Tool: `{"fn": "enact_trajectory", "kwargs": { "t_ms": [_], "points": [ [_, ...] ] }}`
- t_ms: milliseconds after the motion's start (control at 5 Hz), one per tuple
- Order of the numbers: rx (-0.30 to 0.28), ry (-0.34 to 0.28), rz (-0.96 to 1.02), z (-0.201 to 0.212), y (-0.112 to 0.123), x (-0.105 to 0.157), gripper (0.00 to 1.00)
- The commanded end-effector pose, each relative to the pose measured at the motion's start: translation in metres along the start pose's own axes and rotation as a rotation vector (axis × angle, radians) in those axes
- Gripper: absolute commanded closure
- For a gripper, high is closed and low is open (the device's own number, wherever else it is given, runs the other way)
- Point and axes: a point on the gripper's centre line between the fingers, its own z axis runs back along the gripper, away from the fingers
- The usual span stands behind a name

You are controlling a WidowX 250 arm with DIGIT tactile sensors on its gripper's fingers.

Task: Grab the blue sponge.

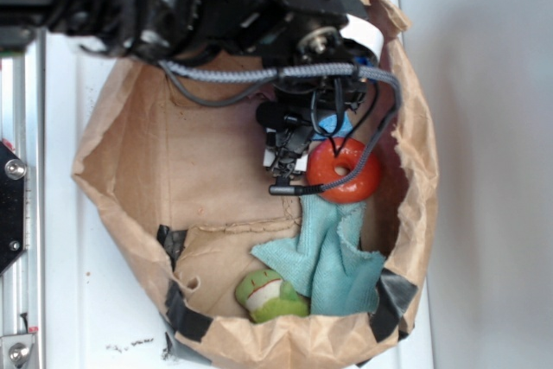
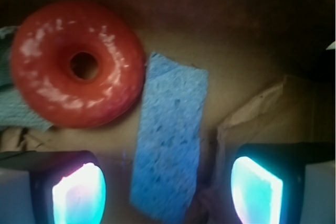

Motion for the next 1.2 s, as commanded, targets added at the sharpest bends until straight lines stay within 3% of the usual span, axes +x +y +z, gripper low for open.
{"fn": "enact_trajectory", "kwargs": {
  "t_ms": [0, 400, 600, 800, 1000],
  "points": [
    [0.036, 0.006, -0.028, -0.01, -0.018, 0.026, 0.0],
    [0.047, 0.045, -0.076, -0.03, -0.04, 0.022, 0.0],
    [0.036, 0.044, -0.067, -0.028, -0.04, 0.022, 1.0],
    [0.047, 0.02, -0.073, -0.015, -0.038, 0.022, 1.0],
    [-0.003, -0.01, -0.057, 0.009, -0.031, 0.022, 1.0]
  ]
}}
